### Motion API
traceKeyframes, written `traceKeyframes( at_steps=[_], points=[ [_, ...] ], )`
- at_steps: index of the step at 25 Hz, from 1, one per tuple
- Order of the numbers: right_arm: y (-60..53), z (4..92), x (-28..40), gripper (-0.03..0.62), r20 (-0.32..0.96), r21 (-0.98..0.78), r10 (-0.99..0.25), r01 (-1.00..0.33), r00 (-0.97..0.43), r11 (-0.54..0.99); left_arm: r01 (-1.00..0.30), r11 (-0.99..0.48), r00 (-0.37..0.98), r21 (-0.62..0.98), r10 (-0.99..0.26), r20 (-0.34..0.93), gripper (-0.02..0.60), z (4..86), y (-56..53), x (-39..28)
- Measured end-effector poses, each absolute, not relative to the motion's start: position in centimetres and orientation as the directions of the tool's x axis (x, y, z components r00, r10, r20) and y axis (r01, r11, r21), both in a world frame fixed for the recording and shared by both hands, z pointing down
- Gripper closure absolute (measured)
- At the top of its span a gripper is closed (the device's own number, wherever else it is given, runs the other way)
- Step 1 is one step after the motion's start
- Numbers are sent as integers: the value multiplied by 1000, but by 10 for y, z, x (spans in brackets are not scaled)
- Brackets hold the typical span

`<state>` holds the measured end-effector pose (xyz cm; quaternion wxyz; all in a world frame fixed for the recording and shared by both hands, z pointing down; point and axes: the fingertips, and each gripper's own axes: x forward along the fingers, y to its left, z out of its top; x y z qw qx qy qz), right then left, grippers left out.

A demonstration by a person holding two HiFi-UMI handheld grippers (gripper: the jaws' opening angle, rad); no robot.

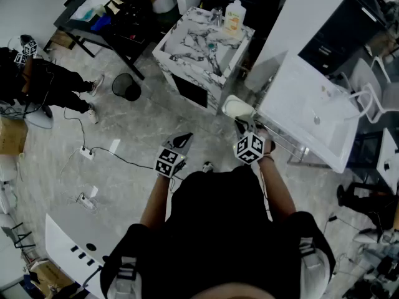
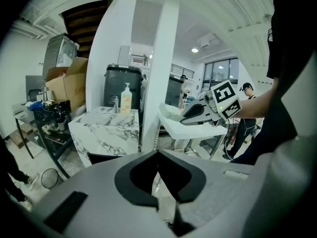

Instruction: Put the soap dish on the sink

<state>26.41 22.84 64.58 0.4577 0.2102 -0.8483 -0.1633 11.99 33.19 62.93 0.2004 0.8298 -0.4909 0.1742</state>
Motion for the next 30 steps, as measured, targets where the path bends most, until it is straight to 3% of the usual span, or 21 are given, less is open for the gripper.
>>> traceKeyframes(
  at_steps=[30],
  points=[
    [239, 642, 242, 580, 709, 465, -479, -168, -518, 869, -895, -417, 438, 155, -762, 477, 581, 626, 340, 102]
  ],
)
